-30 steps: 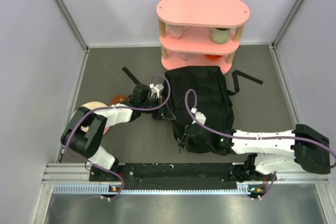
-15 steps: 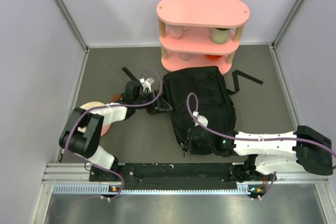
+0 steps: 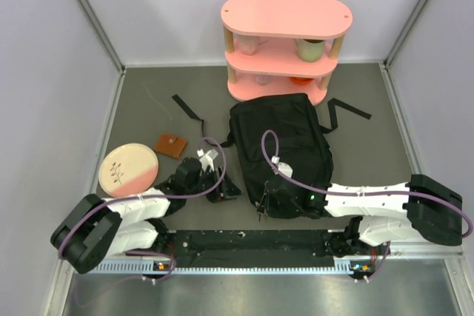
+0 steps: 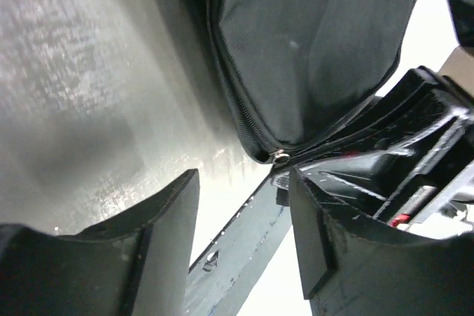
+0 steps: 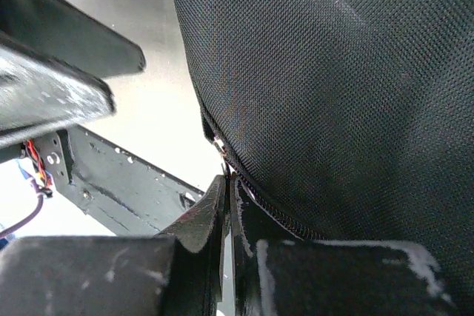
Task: Pack the student bag
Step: Zip the student bag at the center of the board.
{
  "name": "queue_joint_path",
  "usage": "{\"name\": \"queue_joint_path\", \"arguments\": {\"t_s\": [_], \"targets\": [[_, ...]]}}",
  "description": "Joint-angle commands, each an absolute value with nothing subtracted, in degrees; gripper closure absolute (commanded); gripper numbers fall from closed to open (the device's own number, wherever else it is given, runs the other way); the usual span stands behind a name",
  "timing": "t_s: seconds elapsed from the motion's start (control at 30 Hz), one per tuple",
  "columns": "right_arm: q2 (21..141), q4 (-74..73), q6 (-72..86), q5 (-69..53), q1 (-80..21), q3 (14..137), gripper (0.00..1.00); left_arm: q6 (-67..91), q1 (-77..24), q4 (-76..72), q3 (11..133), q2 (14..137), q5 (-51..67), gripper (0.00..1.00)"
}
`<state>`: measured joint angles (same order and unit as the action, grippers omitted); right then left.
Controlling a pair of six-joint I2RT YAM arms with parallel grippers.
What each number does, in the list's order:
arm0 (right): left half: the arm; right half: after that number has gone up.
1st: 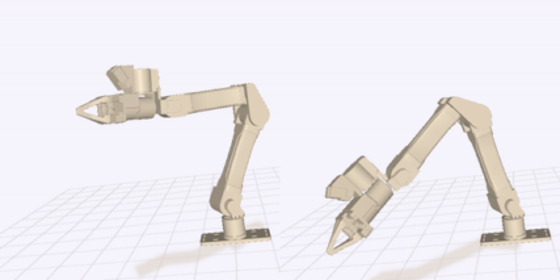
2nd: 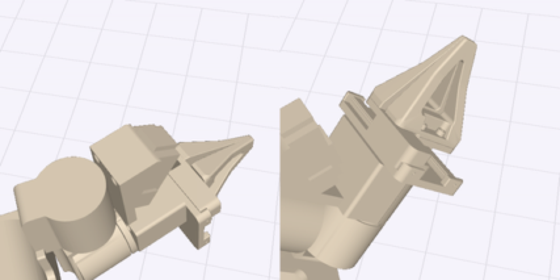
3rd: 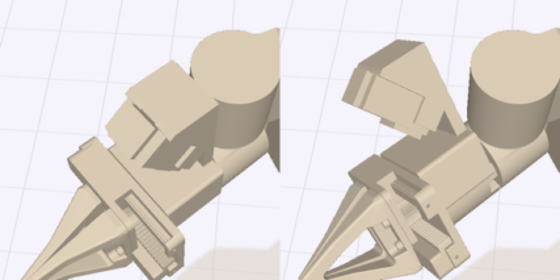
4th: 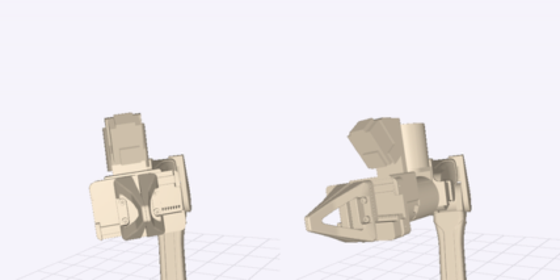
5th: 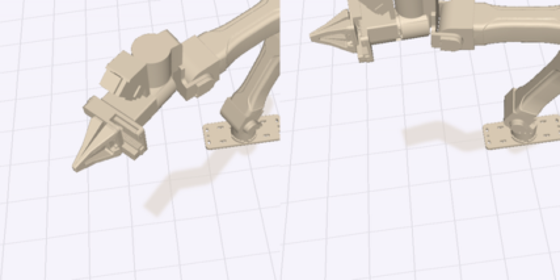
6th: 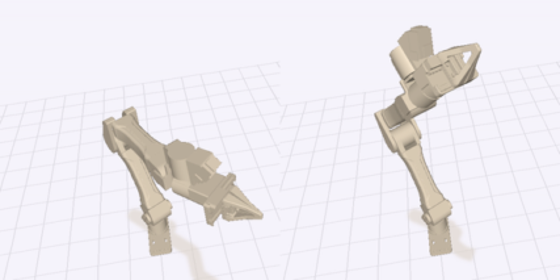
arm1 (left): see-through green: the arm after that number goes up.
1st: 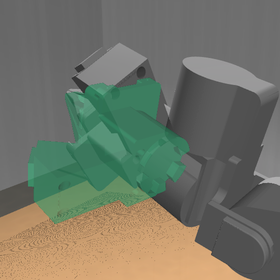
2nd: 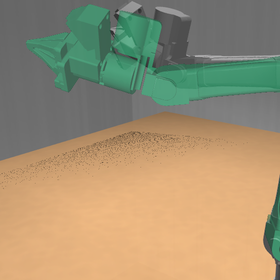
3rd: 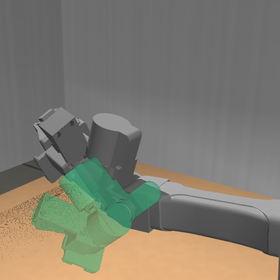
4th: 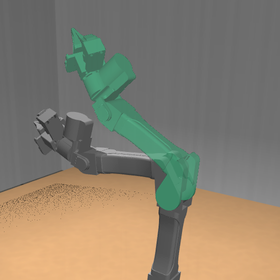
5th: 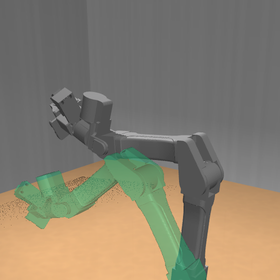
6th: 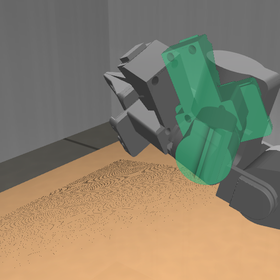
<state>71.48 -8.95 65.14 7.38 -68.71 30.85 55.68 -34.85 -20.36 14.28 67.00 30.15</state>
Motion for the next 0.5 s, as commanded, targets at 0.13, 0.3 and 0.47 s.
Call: {"name": "queue_joint_path", "arguments": {"t_s": [0.13,0.3,0.47], "targets": [[69.0,-7.1,65.9,9.0,-68.3,31.6,1.00,65.9,-42.2,-35.2,9.0,68.0,18.9,0.55],[67.9,-7.6,65.9,9.1,-68.3,31.2,1.00,70.4,-45.6,-44.5,9.6,76.1,18.5,0.55],[67.1,-7.7,66.3,9.4,-68.3,30.7,1.00,74.4,-47.8,-56.3,9.8,83.6,20.1,0.64]]}}
